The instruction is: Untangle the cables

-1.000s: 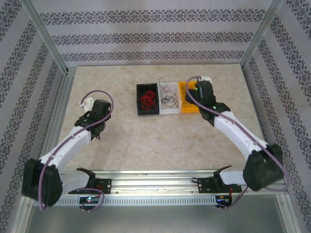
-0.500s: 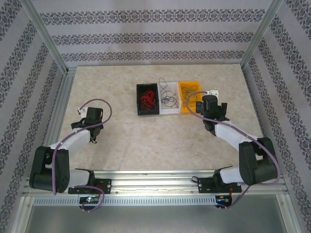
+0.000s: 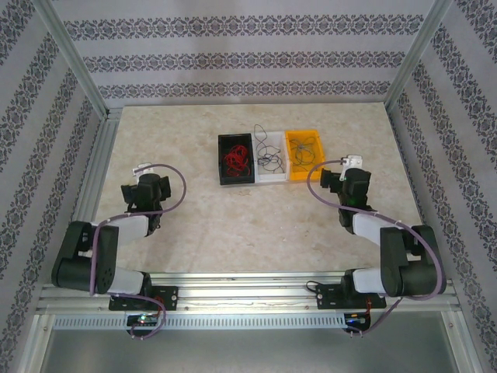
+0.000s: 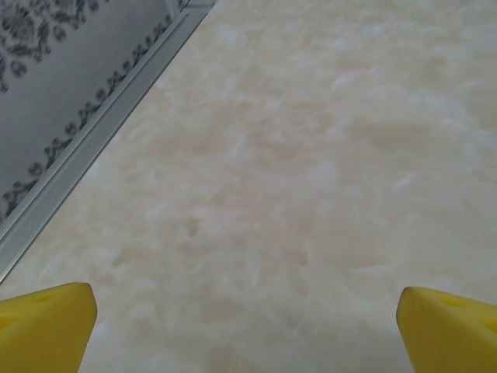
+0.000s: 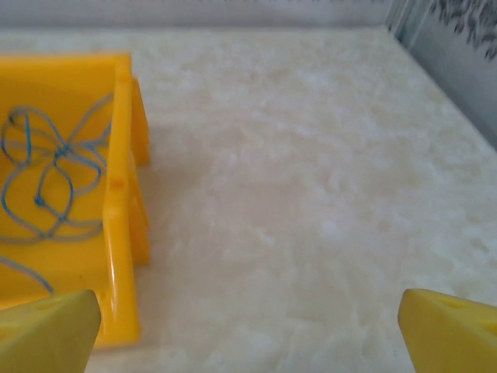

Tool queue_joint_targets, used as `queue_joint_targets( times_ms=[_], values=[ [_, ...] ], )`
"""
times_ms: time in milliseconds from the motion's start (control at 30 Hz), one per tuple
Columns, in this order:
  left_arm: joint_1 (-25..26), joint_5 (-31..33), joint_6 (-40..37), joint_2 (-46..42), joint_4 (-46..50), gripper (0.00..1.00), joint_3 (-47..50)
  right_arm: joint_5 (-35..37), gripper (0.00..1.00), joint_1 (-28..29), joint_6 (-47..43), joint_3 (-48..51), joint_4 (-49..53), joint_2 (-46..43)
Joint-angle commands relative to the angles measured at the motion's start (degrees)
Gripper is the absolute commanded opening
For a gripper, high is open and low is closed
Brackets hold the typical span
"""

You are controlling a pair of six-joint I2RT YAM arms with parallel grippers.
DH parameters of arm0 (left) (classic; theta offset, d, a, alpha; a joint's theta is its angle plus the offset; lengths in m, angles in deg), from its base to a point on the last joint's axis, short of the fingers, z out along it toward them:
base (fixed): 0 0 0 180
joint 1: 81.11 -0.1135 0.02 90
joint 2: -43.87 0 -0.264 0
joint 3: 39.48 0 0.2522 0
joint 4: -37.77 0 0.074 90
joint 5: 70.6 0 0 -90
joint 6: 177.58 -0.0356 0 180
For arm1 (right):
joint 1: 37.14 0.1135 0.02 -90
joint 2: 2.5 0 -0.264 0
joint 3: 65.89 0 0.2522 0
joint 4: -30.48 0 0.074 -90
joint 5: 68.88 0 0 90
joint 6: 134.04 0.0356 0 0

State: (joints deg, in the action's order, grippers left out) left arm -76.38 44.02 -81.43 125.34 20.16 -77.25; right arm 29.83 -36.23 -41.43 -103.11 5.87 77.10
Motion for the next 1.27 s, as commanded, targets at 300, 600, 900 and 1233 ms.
queue_joint_targets(
  times_ms=[300,600,900,1233],
  values=[
    [-2.8,-16.3,-4.9,7.0,-14.0,0.99,-1.5,-15.8,0.98,-3.0,-0.2,1.1,-12.1,6.9],
    [-4.8,-25.1,-6.1,10.0,-22.6,1.00,1.5,-1.5,0.98,2.5,-2.3,2.7,-15.5,6.9],
    [-4.7,-18.3,-3.8,9.7,-25.1,1.00,3.0,-5.6,0.98,0.7,-1.5,1.4,-13.2,7.2],
    [-4.7,-18.2,-3.9,9.8,-25.4,1.00,3.0,-7.6,0.98,0.0,-1.5,1.3,-12.8,7.0]
  ],
)
